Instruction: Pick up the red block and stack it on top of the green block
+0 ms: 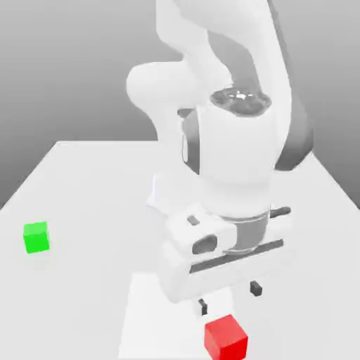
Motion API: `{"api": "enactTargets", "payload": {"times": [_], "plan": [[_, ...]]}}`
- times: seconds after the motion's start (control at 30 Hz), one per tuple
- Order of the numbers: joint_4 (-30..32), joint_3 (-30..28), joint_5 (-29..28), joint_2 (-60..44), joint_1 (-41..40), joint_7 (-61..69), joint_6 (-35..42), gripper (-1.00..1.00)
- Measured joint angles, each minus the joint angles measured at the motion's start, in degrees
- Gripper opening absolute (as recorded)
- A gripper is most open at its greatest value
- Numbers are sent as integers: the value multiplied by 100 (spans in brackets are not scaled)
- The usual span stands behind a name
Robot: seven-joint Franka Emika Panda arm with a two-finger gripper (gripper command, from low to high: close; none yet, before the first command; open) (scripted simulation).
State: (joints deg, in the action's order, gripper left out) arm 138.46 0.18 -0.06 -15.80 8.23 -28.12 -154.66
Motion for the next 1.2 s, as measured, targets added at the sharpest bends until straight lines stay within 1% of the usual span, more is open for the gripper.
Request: {"api": "enactTargets", "payload": {"times": [0.1,0.13,0.33,0.53,0.77,0.93,1.1,1.2], "plan": [[-86,0,-14,-623,4,4,-502,0],[-105,-8,-4,-750,13,10,-606,-100],[-115,-6,-10,-814,11,6,-656,-100],[50,-35,-26,111,-41,63,101,-100],[612,-1003,-508,909,-1144,1372,249,-100],[1033,-1615,-761,1407,-2328,2463,276,-100],[1462,-2134,-843,1844,-3338,3674,283,-100],[1723,-2498,-805,2069,-3774,4463,275,-100]]}}
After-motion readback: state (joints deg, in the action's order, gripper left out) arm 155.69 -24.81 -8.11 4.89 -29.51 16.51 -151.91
